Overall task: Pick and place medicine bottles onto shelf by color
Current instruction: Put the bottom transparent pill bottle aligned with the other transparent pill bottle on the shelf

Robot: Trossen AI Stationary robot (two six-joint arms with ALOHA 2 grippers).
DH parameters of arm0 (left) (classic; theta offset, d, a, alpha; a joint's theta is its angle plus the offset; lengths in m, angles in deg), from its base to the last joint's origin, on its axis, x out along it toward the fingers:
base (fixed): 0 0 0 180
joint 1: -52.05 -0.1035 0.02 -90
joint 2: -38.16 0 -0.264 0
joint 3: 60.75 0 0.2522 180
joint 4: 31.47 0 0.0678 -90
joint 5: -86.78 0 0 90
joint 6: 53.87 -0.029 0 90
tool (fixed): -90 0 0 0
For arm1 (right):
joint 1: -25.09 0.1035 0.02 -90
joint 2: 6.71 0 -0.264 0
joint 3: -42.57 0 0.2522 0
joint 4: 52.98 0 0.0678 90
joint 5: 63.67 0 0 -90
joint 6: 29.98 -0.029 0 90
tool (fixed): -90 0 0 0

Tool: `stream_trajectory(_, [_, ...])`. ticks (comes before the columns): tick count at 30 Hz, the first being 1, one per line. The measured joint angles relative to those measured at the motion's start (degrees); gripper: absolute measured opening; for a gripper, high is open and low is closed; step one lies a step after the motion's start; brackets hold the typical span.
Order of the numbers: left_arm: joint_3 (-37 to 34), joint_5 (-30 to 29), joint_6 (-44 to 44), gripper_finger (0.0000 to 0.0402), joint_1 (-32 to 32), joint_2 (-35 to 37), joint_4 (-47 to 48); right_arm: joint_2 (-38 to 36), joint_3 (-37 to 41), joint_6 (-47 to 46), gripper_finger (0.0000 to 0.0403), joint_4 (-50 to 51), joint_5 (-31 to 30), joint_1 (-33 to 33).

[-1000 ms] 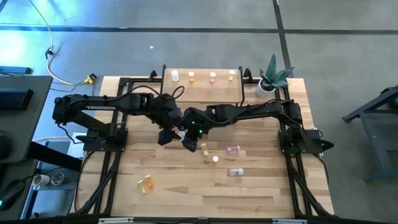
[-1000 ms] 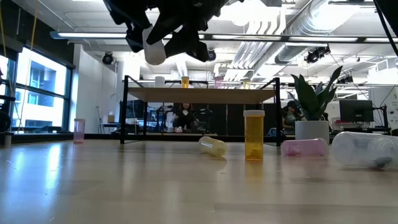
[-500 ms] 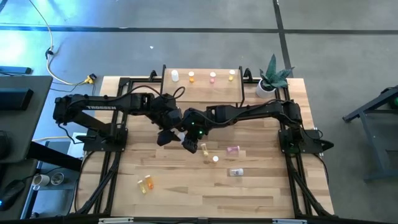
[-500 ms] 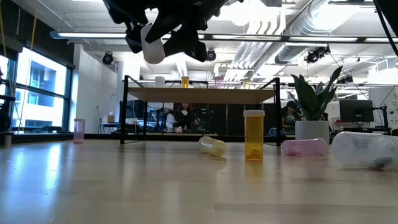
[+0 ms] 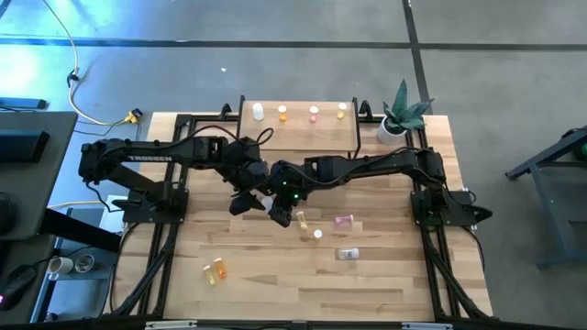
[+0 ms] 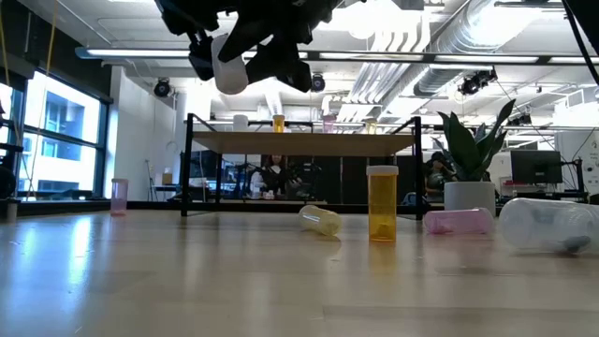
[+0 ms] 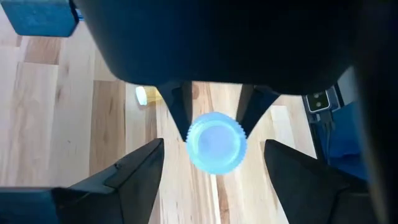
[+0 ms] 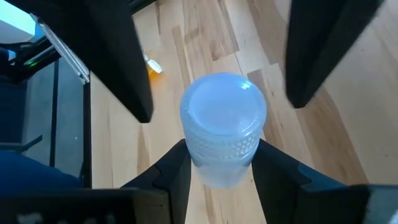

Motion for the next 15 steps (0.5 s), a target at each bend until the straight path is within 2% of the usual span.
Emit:
stream_trajectory(7, [-0.02, -0.17, 0.07, 0.0288, 0.01, 0.04, -0.05, 0.0, 0.0, -0.48, 0.0134, -0.55, -0.05, 0.03])
stream_trajectory(15, [0.0, 0.22, 0.09, 0.0289, 0.84, 0.02, 1.21, -0.02, 0.0, -2.01, 0.0134, -0.76, -0.42, 0.05])
